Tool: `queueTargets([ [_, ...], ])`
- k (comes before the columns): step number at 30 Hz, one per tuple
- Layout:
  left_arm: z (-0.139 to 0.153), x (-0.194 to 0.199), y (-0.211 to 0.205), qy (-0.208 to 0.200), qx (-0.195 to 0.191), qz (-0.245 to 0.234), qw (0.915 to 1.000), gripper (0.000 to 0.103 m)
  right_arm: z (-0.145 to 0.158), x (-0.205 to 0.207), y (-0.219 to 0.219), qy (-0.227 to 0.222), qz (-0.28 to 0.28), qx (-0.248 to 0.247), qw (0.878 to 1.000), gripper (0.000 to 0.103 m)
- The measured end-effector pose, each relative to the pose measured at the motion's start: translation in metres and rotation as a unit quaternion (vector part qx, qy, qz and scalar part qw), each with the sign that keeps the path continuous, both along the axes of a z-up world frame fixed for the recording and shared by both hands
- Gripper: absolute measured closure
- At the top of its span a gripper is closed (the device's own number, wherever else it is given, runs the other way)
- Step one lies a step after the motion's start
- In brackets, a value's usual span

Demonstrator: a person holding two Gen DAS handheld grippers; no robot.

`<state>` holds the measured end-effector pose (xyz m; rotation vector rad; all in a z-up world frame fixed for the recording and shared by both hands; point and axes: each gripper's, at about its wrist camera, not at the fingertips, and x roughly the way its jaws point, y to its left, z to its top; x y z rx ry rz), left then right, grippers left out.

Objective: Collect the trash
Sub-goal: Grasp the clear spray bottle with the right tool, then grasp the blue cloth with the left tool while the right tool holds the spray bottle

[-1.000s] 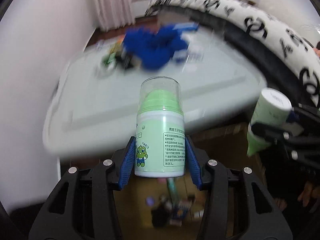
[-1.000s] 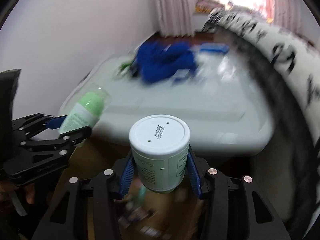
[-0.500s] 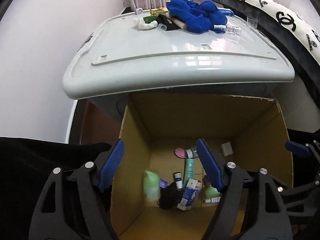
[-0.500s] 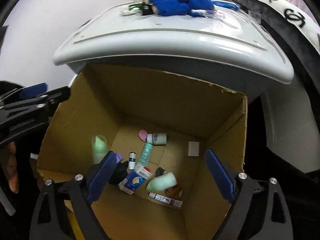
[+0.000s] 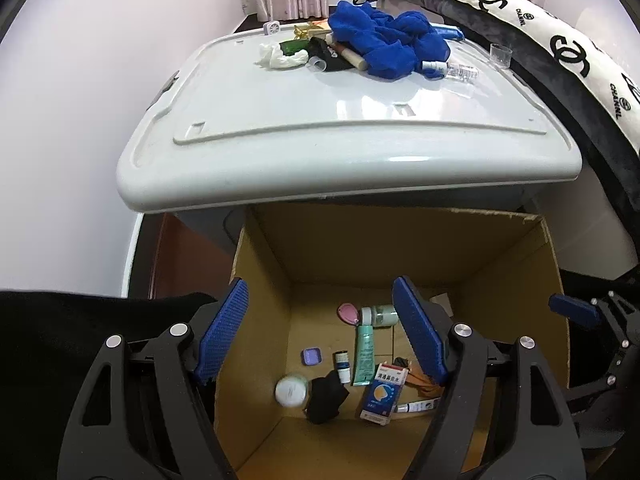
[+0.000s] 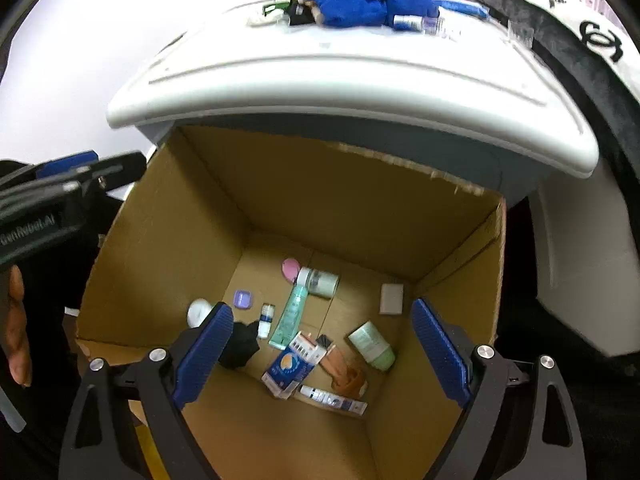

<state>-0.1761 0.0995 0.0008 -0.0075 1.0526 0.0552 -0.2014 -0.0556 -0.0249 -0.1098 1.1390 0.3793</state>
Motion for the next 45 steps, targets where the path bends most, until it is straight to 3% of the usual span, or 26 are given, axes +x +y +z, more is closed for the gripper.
queueTargets([
  [5, 0.028, 0.04, -0.004, -0.028, -0.005, -0.004, 0.9996, 0.03, 0.04, 0.042, -0.011, -0.037, -0.012, 0.005, 0.999, 0.011],
  [8, 0.045, 0.076, -0.009, -0.061, 0.003, -0.004, 0.9981, 0.03, 0.071, 0.091, -0.019, -0.087, -0.03, -0.011, 0.996, 0.011],
  [11, 0.049, 0.104, -0.012, -0.084, 0.007, 0.0, 0.9965, 0.03, 0.082, 0.135, -0.02, -0.122, -0.027, -0.032, 0.992, 0.011],
  [13, 0.046, 0.112, -0.012, -0.091, 0.01, 0.002, 0.9958, 0.03, 0.078, 0.174, -0.015, -0.146, 0.001, -0.064, 0.987, 0.013],
  [16, 0.032, 0.114, -0.011, -0.083, 0.009, 0.004, 0.9965, 0.03, 0.067, 0.22, -0.004, -0.167, 0.062, -0.105, 0.978, 0.027],
  [24, 0.015, 0.118, -0.013, -0.059, 0.007, -0.014, 0.9982, 0.03, 0.031, 0.293, 0.006, -0.147, 0.159, -0.131, 0.967, 0.031],
  [25, 0.014, 0.119, -0.013, -0.057, 0.003, -0.012, 0.9983, 0.03, 0.026, 0.3, 0.007, -0.134, 0.166, -0.125, 0.969, 0.037],
  [27, 0.014, 0.12, -0.012, -0.054, -0.006, -0.011, 0.9985, 0.03, 0.02, 0.31, 0.009, -0.107, 0.171, -0.112, 0.973, 0.057],
  [29, 0.014, 0.122, -0.013, -0.054, -0.004, -0.009, 0.9985, 0.03, 0.02, 0.318, 0.009, -0.079, 0.153, -0.101, 0.98, 0.076],
  [30, 0.013, 0.122, -0.012, -0.053, -0.004, -0.008, 0.9985, 0.03, 0.02, 0.321, 0.009, -0.069, 0.14, -0.105, 0.982, 0.079],
  [34, 0.011, 0.126, -0.011, -0.048, -0.006, -0.003, 0.9988, 0.03, 0.025, 0.304, 0.006, -0.055, 0.104, -0.104, 0.988, 0.079],
  [40, 0.014, 0.129, -0.011, -0.052, -0.009, 0.003, 0.9986, 0.03, 0.056, 0.25, -0.014, -0.068, 0.068, -0.033, 0.995, 0.079],
  [45, 0.036, 0.159, -0.016, -0.061, -0.027, 0.0, 0.9978, 0.03, 0.086, 0.221, -0.028, -0.085, 0.06, 0.004, 0.995, 0.079],
])
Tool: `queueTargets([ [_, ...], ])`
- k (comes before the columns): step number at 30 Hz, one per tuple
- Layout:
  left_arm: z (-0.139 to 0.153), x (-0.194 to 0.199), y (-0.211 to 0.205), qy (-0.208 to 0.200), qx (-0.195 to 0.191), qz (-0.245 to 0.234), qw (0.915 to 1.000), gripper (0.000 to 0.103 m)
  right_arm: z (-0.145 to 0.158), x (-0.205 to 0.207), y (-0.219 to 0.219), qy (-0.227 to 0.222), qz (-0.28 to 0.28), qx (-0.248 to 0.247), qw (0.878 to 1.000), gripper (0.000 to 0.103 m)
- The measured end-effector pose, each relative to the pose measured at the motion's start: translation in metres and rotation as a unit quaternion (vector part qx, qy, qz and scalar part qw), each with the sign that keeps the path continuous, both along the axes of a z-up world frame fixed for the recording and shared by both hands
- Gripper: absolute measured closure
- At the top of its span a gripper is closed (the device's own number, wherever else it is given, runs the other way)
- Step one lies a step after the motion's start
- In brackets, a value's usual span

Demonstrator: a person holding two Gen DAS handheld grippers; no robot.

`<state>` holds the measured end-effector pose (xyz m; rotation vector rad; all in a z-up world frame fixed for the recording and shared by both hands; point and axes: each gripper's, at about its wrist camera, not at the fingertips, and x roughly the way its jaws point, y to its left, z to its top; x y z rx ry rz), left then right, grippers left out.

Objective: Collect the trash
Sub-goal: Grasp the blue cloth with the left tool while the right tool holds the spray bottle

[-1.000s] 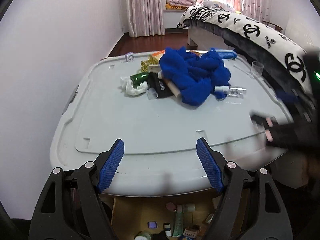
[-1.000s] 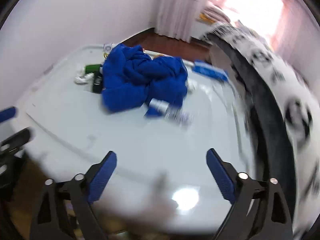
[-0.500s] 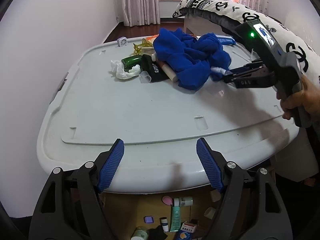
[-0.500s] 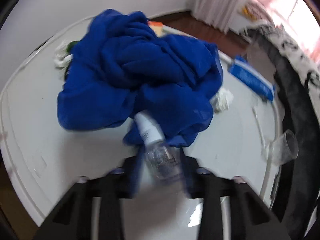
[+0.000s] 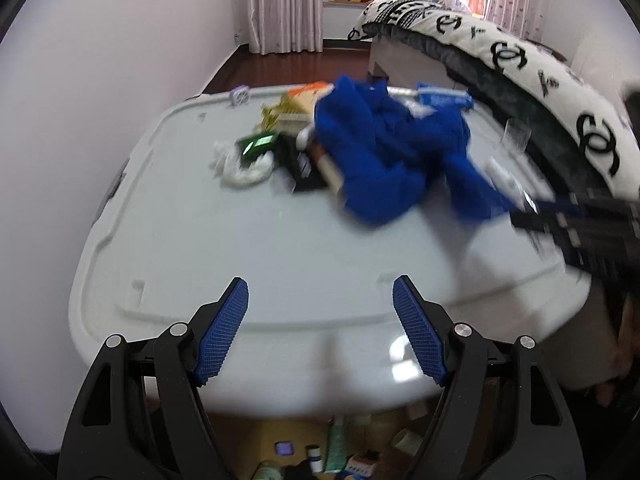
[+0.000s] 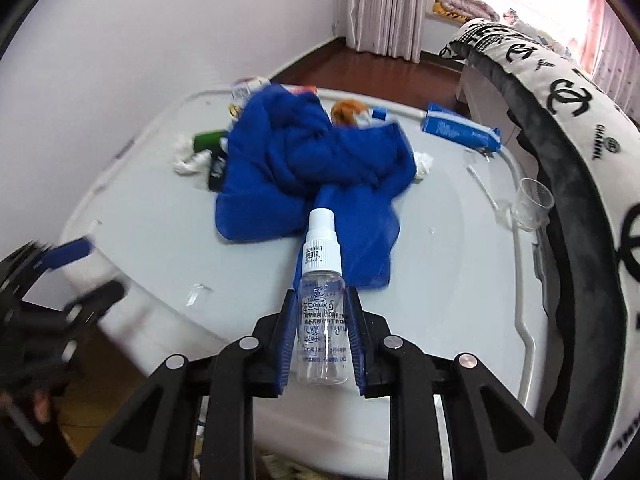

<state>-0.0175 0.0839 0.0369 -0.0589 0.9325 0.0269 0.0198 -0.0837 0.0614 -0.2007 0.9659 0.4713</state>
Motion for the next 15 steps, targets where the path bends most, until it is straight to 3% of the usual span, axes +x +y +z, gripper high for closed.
queueTargets([
  [4, 0.021, 0.039, -0.007, -0.019, 0.003, -0.005, 0.9998, 0.02, 0.005, -0.005, -0.015, 0.018, -0.015, 0.048, 0.999, 0.079],
  [9, 0.034, 0.075, -0.018, -0.033, 0.035, -0.016, 0.9987, 0.019, -0.019, -0.007, -0.027, 0.04, -0.037, 0.027, 0.998, 0.079],
  [15, 0.02, 0.106, -0.035, -0.022, 0.061, -0.042, 0.9971, 0.019, -0.029, -0.013, -0.045, 0.053, -0.051, 0.012, 0.997, 0.079],
])
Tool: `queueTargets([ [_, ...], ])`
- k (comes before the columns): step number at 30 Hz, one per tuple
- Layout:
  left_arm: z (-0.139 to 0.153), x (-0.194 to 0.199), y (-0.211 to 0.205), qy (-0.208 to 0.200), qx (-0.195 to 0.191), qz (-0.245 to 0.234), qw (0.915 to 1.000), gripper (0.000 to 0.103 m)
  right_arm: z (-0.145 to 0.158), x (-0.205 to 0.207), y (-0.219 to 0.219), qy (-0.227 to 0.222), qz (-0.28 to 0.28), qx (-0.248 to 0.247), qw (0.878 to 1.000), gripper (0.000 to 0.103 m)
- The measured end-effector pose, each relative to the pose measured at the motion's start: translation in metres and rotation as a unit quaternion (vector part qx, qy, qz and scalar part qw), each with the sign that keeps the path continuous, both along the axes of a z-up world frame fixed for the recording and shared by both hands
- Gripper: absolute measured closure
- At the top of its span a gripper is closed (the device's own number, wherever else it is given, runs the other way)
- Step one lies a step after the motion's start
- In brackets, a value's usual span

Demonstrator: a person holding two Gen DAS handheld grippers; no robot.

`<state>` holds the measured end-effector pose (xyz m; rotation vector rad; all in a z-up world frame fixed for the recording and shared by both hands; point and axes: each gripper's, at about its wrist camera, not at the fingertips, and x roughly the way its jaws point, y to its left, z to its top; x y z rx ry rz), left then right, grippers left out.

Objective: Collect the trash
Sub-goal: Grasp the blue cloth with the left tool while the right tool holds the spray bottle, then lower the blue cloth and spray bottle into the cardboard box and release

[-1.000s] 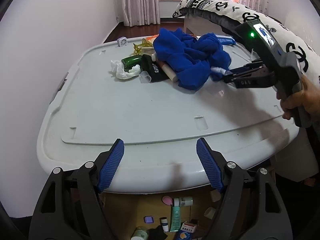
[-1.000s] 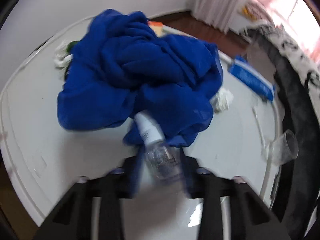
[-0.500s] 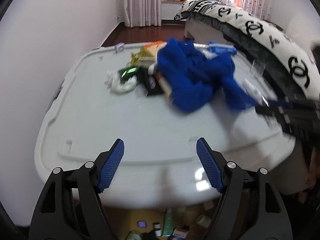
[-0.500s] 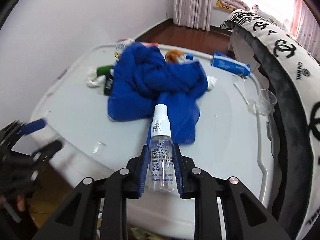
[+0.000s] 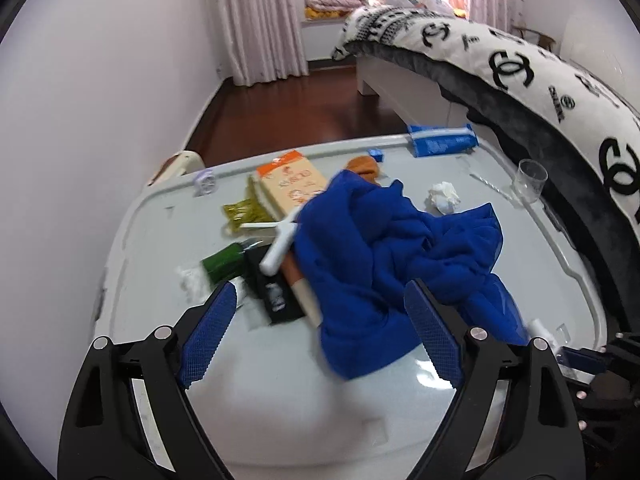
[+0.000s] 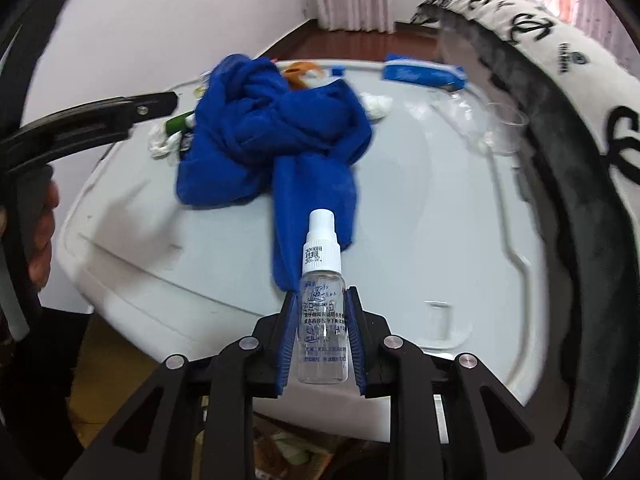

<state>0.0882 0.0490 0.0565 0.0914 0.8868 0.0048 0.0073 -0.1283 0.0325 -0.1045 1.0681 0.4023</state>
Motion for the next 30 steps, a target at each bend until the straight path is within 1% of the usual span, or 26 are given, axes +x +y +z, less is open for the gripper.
queueTargets([
  [2, -0.009, 0.012, -0.008, 0.01, 0.001, -0.008, 0.9999, 0.019, -0.001, 0.0, -0.009, 0.021, -0.01, 0.026, 0.999, 0.079],
  [3, -0.012, 0.018, -0.012, 0.014, 0.0, -0.011, 0.9998, 0.019, 0.0, 0.0, -0.017, 0.025, -0.025, 0.044, 0.998, 0.079],
  [4, -0.018, 0.024, -0.016, 0.02, 0.002, -0.014, 0.9997, 0.019, 0.0, 0.001, -0.019, 0.024, -0.033, 0.04, 0.998, 0.079],
  [5, -0.025, 0.033, -0.024, 0.033, 0.005, -0.02, 0.9992, 0.019, -0.003, 0.004, -0.021, 0.026, -0.038, 0.026, 0.999, 0.078],
  [7, -0.041, 0.049, -0.039, 0.059, 0.018, -0.032, 0.9975, 0.019, -0.012, 0.007, -0.025, 0.041, -0.047, 0.038, 0.997, 0.077],
  [8, -0.048, 0.056, -0.048, 0.065, 0.028, -0.035, 0.9969, 0.019, -0.015, 0.008, -0.025, 0.045, -0.046, 0.039, 0.997, 0.077],
  [9, -0.054, 0.061, -0.055, 0.067, 0.036, -0.038, 0.9964, 0.019, -0.017, 0.007, -0.022, 0.043, -0.041, 0.027, 0.998, 0.077],
  [10, -0.059, 0.064, -0.06, 0.069, 0.04, -0.042, 0.9959, 0.033, -0.018, 0.007, -0.02, 0.04, -0.038, 0.021, 0.998, 0.077],
  [11, -0.065, 0.067, -0.066, 0.078, 0.036, -0.057, 0.9947, 0.054, -0.019, 0.007, -0.019, 0.04, -0.036, 0.018, 0.998, 0.077],
  [12, -0.068, 0.068, -0.068, 0.088, 0.033, -0.065, 0.9934, 0.096, -0.02, 0.006, -0.017, 0.041, -0.032, 0.012, 0.999, 0.077],
  [13, -0.07, 0.068, -0.069, 0.09, 0.038, -0.06, 0.9935, 0.096, -0.021, 0.006, -0.016, 0.037, -0.031, 0.003, 0.999, 0.073],
  [14, -0.068, 0.064, -0.067, 0.08, 0.037, -0.057, 0.9945, 0.097, -0.023, 0.007, -0.016, 0.036, -0.029, -0.007, 0.999, 0.065],
  [15, -0.067, 0.061, -0.065, 0.075, 0.041, -0.056, 0.9947, 0.097, -0.025, 0.008, -0.016, 0.038, -0.028, -0.012, 0.999, 0.061],
  [18, -0.057, 0.052, -0.052, 0.067, 0.038, -0.047, 0.9959, 0.097, -0.03, 0.01, -0.017, 0.039, -0.018, -0.003, 0.999, 0.057],
  [21, -0.039, 0.042, -0.036, 0.055, 0.029, -0.044, 0.9971, 0.097, -0.031, 0.011, -0.011, 0.022, -0.001, -0.024, 0.999, 0.056],
  [22, -0.035, 0.039, -0.034, 0.05, 0.03, -0.044, 0.9973, 0.097, -0.032, 0.012, -0.006, 0.013, 0.007, -0.038, 0.999, 0.057],
  [23, -0.028, 0.033, -0.031, 0.042, 0.034, -0.046, 0.9975, 0.097, -0.032, 0.013, -0.004, 0.008, 0.012, -0.042, 0.999, 0.06],
  [24, -0.023, 0.03, -0.029, 0.036, 0.035, -0.047, 0.9977, 0.097, -0.031, 0.017, -0.004, 0.017, 0.01, -0.036, 0.999, 0.075],
  [25, -0.018, 0.025, -0.026, 0.03, 0.035, -0.046, 0.9979, 0.097, -0.031, 0.019, -0.004, 0.02, 0.002, -0.035, 0.999, 0.079],
  [28, -0.011, 0.013, -0.02, 0.025, 0.039, -0.047, 0.9978, 0.097, -0.03, 0.019, -0.005, 0.031, -0.018, -0.033, 0.999, 0.079],
  [30, -0.013, 0.01, -0.018, 0.029, 0.038, -0.049, 0.9977, 0.097, -0.03, 0.02, -0.008, 0.038, -0.032, -0.018, 0.999, 0.079],
])
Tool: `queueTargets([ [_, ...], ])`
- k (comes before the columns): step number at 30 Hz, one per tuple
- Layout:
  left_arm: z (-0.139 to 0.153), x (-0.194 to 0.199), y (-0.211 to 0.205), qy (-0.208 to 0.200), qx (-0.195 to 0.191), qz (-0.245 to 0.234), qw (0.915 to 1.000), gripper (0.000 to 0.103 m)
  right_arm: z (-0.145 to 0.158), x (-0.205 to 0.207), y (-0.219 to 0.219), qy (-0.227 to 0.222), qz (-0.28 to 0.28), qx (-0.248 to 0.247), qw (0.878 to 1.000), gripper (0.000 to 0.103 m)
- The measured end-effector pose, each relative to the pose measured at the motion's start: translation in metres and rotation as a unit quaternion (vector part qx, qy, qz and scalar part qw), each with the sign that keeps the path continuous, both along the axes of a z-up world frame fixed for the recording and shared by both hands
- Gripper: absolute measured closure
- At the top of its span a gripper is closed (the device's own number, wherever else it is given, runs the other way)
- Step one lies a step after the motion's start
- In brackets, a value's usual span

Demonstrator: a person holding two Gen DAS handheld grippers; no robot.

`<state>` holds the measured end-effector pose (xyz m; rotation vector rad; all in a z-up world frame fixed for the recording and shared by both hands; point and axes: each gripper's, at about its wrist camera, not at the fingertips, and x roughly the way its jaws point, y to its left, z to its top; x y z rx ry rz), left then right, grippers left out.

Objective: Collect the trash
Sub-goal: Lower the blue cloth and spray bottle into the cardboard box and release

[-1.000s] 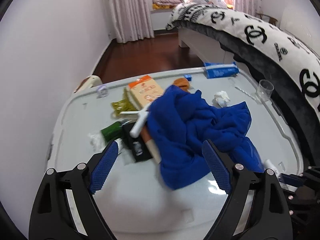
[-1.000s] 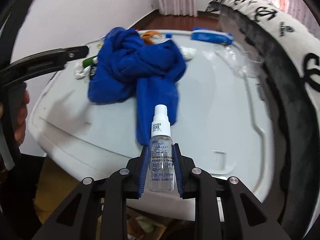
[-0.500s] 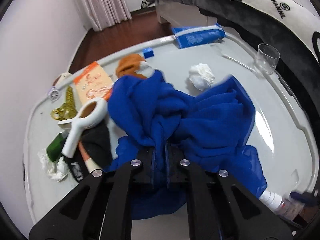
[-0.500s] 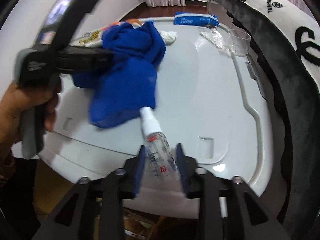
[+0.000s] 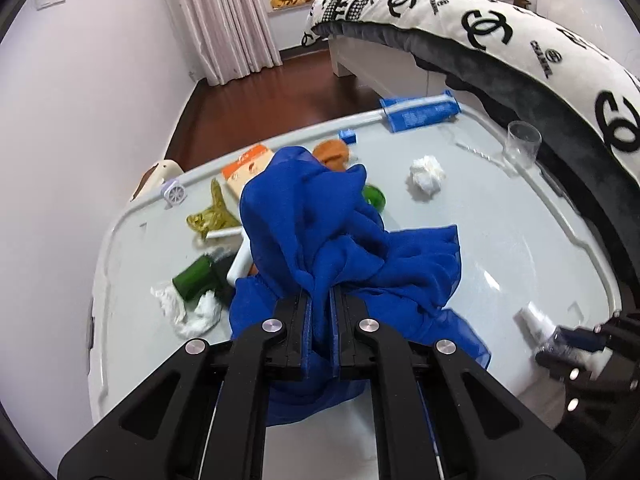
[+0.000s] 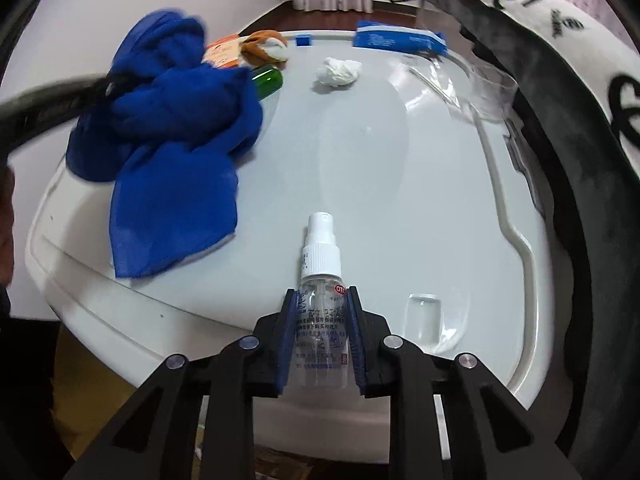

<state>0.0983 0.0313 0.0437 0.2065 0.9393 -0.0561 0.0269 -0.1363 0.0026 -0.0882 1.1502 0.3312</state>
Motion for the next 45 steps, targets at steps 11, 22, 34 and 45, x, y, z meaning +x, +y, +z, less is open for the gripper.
queueTargets([
  [11, 0.044, -0.067, 0.025, -0.043, -0.004, -0.001, 0.9991, 0.097, 0.053, -0.034, 0.005, -0.047, -0.001, 0.066, 0.997, 0.079],
  [22, 0.088, -0.163, 0.043, -0.068, -0.006, -0.002, 0.9976, 0.097, 0.086, -0.113, 0.029, -0.077, 0.027, 0.097, 0.992, 0.079],
  [34, 0.012, -0.278, 0.048, 0.016, -0.026, 0.013, 0.9995, 0.096, 0.01, -0.238, 0.049, 0.016, 0.048, 0.075, 0.996, 0.079],
  [45, -0.059, -0.306, 0.053, 0.116, -0.016, 0.037, 0.9924, 0.076, -0.026, -0.254, 0.065, 0.039, 0.036, 0.009, 0.999, 0.029],
])
